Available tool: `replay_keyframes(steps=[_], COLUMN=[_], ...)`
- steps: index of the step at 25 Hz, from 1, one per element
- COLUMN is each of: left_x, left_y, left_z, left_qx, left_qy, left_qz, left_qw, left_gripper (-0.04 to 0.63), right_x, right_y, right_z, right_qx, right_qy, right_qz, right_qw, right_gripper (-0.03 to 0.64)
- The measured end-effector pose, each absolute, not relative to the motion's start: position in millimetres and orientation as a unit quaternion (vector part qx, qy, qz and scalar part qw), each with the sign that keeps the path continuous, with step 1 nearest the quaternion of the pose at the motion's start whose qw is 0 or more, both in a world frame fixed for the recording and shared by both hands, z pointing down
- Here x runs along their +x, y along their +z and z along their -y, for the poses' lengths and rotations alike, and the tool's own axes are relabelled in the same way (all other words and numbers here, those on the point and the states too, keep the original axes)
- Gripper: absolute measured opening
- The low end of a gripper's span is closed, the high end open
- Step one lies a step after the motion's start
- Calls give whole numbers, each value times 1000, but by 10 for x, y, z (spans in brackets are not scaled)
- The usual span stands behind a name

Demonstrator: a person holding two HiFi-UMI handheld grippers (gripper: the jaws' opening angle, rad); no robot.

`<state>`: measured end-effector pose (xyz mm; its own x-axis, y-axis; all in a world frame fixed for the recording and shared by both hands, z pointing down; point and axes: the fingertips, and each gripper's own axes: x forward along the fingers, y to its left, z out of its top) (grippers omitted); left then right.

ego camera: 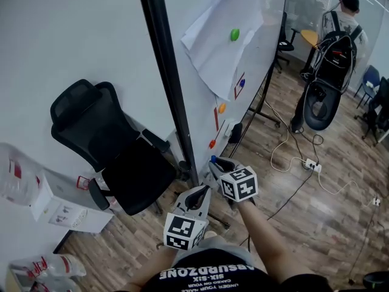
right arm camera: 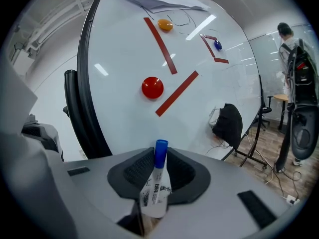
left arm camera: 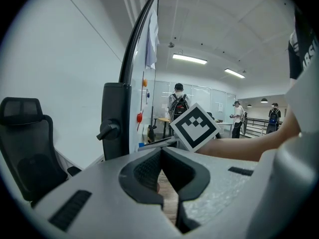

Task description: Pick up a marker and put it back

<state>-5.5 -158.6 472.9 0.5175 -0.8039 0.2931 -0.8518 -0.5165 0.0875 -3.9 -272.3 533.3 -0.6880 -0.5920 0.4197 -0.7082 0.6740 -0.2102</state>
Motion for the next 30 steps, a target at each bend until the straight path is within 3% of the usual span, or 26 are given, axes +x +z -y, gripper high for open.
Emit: replay_keyframes(steps=[30], left_x=[-26], left_y=[4710], left_z=[1530], left_qx=[866], left_qy=[99], left_qz=[477], left_qw=[110], left_gripper=[3], right_x=[53], right_y=[4943], right_z=[2580], right_qx=[368], right_qy=[155], right_qz=[910], right_qw=[111], right_gripper=[63])
